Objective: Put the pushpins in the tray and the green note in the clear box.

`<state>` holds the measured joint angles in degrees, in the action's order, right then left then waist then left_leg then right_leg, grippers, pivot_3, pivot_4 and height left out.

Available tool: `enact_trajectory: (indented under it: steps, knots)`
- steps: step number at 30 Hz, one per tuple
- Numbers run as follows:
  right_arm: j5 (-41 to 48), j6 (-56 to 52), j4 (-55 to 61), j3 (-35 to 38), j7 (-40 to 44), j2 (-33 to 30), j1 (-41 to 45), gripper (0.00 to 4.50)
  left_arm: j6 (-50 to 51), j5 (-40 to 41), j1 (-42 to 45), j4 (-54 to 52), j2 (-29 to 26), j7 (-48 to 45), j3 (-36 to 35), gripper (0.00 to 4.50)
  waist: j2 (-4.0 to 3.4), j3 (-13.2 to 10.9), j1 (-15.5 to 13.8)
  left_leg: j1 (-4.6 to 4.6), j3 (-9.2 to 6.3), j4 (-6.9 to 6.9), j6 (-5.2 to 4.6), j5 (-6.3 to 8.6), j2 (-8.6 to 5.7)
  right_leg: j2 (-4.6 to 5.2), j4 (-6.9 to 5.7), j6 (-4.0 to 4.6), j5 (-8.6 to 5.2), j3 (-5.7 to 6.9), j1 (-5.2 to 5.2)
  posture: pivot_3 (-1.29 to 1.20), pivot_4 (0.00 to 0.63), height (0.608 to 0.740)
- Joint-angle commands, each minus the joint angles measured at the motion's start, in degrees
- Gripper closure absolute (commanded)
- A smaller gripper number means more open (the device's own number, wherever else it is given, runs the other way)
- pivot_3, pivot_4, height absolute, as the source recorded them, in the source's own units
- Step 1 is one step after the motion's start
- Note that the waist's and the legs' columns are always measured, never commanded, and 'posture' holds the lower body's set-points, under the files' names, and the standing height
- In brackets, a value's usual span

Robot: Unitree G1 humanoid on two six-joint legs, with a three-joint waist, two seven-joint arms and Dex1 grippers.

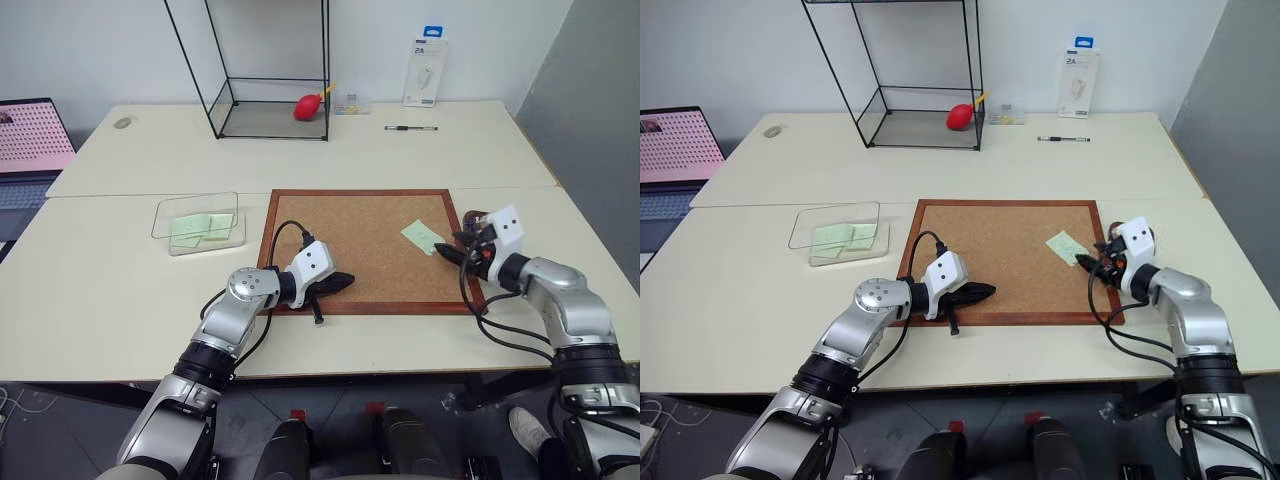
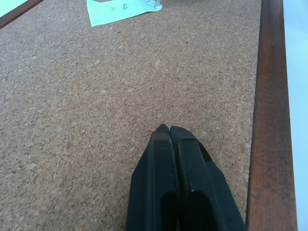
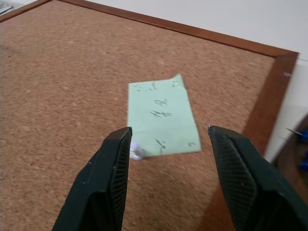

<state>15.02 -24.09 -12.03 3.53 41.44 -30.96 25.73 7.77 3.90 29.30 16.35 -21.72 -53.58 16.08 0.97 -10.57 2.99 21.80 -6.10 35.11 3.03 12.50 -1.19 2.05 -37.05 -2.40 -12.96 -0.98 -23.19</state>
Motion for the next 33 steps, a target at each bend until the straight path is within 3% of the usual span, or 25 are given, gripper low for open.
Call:
enact_trajectory:
  steps: [1,4,7,17,33]
  knots:
    - [-1.72,2.28,0.28,-1.53,0.47,0.02,0.67,1.84,0.96,-2.2,-1.22,2.35,-0.99,0.13,1.11,4.5,0.0,0.0,0.0,0.0,0.0,0.0,0.0,0.0,0.0,0.0,0.0,0.0,0.0,0.0,0.0,0.0,0.15,0.74]
    - [-3.01,3.71,-1.37,-2.64,0.21,-0.05,1.12,1.84,0.99,-2.17,-1.21,2.32,-0.99,0.09,1.12,4.5,0.0,0.0,-0.01,0.0,0.0,0.0,0.0,0.0,0.0,0.0,0.0,0.0,0.0,0.0,0.0,0.0,0.15,0.74]
    - [-4.03,4.95,-2.69,-3.14,0.0,-0.04,1.32,2.22,1.04,-2.15,-1.15,2.3,-0.98,0.08,1.1,4.5,0.0,0.0,-0.01,0.0,0.0,0.0,0.0,0.0,-0.01,0.0,0.0,0.0,0.0,-0.01,0.0,0.0,0.15,0.74]
    - [-5.04,6.73,-3.99,-3.54,-0.44,0.45,1.69,4.37,0.92,-2.05,-1.07,2.33,-1.0,-0.1,1.14,4.5,0.0,0.0,-0.01,0.0,0.01,0.0,0.0,0.0,0.0,0.0,0.0,-0.01,0.01,-0.01,0.0,0.0,0.15,0.74]
    - [-2.29,8.34,6.0,-1.99,2.72,-1.29,1.52,4.47,1.26,-1.69,-0.75,2.64,-0.42,0.86,0.42,4.5,0.0,0.0,0.01,0.01,-0.02,-0.01,0.0,0.0,0.01,0.0,0.0,-0.01,0.0,0.01,-0.02,0.0,0.15,0.74]
